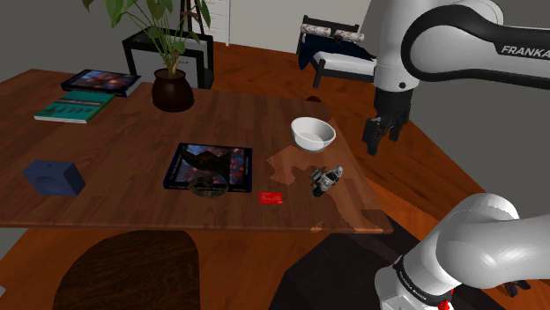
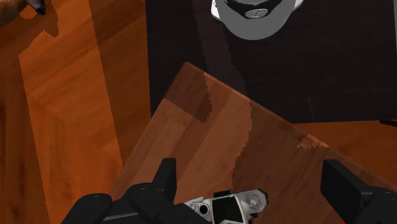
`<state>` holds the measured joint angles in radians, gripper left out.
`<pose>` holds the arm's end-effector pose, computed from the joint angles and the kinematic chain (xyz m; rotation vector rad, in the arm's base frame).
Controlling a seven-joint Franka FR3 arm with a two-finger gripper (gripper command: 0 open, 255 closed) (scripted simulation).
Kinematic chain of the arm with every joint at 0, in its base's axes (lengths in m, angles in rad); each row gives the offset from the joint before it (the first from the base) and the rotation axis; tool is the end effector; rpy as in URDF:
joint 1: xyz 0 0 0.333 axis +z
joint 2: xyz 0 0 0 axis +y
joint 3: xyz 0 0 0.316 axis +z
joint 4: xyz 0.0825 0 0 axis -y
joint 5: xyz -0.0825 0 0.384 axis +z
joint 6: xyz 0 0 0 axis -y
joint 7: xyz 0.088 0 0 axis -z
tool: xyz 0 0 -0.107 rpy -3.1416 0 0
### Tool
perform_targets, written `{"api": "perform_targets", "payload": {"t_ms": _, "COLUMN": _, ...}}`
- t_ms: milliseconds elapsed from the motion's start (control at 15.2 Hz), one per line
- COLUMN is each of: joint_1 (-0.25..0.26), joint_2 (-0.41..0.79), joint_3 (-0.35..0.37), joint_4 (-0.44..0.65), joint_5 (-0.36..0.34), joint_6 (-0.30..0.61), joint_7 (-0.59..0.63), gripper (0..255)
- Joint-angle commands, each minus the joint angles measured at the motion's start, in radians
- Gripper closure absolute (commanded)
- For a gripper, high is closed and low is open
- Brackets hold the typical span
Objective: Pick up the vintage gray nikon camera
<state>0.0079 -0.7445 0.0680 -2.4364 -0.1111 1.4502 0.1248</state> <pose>0.2976 0.0135 0.5326 2.9421 -0.1065 -0.3370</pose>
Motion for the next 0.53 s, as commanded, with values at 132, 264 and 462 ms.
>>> {"api": "perform_targets", "payload": {"t_ms": 132, "joint_1": 0.0, "joint_2": 0.004, "joint_3": -0.021, "joint_4": -0.058, "joint_5": -0.007, "joint_6": 0.096, "joint_7": -0.019, "gripper": 0}}
{"api": "perform_targets", "payload": {"t_ms": 264, "joint_1": -0.002, "joint_2": 0.017, "joint_3": -0.043, "joint_4": -0.109, "joint_5": -0.014, "joint_6": 0.196, "joint_7": -0.037, "gripper": 0}}
{"api": "perform_targets", "payload": {"t_ms": 462, "joint_1": -0.003, "joint_2": 0.053, "joint_3": -0.075, "joint_4": -0.175, "joint_5": -0.024, "joint_6": 0.35, "joint_7": -0.065, "gripper": 0}}
